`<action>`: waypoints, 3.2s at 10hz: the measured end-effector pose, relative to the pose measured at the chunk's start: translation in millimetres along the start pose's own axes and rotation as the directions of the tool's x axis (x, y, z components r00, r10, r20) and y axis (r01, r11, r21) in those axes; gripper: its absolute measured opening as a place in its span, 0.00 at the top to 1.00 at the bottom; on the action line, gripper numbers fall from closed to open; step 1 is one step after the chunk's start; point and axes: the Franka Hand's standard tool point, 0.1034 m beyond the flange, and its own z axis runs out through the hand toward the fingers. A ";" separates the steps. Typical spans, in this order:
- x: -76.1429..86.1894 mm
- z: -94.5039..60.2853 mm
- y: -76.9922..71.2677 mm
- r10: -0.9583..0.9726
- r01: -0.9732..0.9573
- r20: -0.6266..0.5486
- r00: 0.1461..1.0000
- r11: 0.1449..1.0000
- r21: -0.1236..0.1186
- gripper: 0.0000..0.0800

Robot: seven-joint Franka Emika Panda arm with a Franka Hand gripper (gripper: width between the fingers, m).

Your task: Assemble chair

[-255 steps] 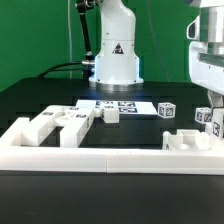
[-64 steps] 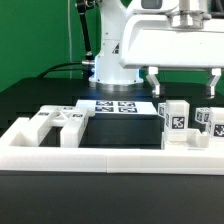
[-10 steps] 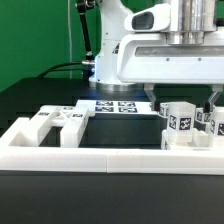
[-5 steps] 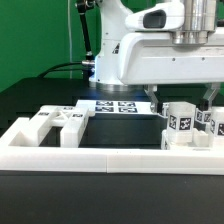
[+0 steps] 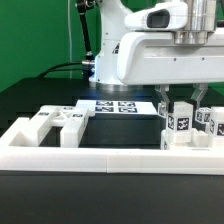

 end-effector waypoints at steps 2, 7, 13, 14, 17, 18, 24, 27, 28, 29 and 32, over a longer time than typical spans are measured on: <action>0.0 0.1 -0.2 0.082 -0.082 0.000 0.997 0.997 0.001 0.64; -0.7 1.2 -0.3 0.577 -0.577 0.003 0.817 0.817 0.011 0.64; -0.2 1.8 -4.0 0.923 -0.923 0.005 0.385 0.385 0.021 0.64; -0.1 1.6 -4.7 0.945 -0.944 0.005 0.328 0.328 0.020 0.64; 0.5 1.4 -6.1 0.984 -0.984 0.016 0.176 0.176 0.022 0.64; 0.5 1.5 -6.1 0.984 -0.984 0.015 0.178 0.178 0.022 0.64; 0.0 1.6 -4.0 0.852 -0.852 0.005 0.523 0.523 0.025 0.20; -0.1 1.5 -4.0 0.682 -0.681 -0.002 0.732 0.731 0.026 0.19; -0.3 1.5 -3.0 0.591 -0.590 -0.005 0.807 0.807 0.025 0.19; -0.5 1.5 -2.0 0.516 -0.516 -0.007 0.857 0.856 0.025 0.19; -0.4 1.3 -1.3 0.333 -0.333 -0.012 0.943 0.943 0.016 0.19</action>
Offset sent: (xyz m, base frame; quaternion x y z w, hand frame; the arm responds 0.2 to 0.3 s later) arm 0.0000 0.0000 0.0000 0.0000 0.0000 0.1938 0.9810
